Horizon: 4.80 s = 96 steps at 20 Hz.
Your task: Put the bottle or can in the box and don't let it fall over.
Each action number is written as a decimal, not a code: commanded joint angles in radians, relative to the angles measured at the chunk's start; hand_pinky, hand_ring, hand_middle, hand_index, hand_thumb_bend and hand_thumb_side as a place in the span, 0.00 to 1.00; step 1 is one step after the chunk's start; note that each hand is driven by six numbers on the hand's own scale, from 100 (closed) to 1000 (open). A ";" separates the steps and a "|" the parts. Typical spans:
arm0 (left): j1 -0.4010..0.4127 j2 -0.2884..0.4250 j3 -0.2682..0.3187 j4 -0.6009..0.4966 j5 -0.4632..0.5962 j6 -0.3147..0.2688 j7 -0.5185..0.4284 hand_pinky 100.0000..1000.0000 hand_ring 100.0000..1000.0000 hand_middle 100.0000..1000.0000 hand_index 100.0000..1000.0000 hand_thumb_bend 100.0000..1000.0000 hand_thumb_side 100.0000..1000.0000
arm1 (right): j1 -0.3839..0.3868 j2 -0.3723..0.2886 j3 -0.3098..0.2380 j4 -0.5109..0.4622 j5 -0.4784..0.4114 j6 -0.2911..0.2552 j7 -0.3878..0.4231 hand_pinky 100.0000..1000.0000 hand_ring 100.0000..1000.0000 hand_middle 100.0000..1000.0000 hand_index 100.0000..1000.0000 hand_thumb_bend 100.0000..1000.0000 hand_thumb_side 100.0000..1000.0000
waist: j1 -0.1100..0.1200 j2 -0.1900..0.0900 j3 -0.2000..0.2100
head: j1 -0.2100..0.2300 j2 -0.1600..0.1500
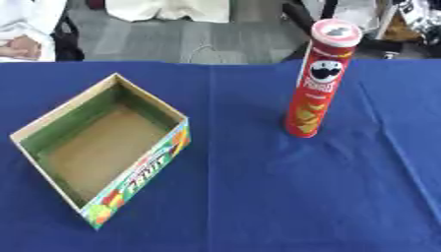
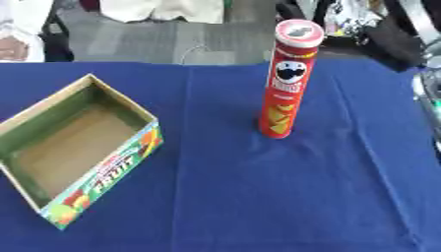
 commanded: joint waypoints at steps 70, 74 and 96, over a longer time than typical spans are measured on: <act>-0.007 -0.002 -0.013 -0.015 0.004 0.014 -0.033 0.44 0.74 0.67 0.72 0.13 0.83 | -0.263 0.069 0.065 0.412 0.205 -0.160 0.174 0.98 0.94 0.90 0.96 0.00 1.00 | 0.004 0.014 0.015 | -0.068 -0.058; -0.006 -0.003 -0.013 -0.015 0.003 0.015 -0.034 0.44 0.75 0.67 0.72 0.13 0.83 | -0.279 0.073 0.061 0.448 0.194 -0.161 0.182 0.99 0.94 0.90 0.97 0.00 1.00 | 0.004 0.013 0.015 | -0.068 -0.059; -0.006 -0.009 -0.014 -0.015 0.001 0.020 -0.041 0.44 0.75 0.68 0.72 0.13 0.84 | -0.262 0.093 0.066 0.489 0.205 -0.186 0.200 0.91 0.89 0.86 0.96 0.00 1.00 | 0.006 0.021 0.015 | -0.066 -0.058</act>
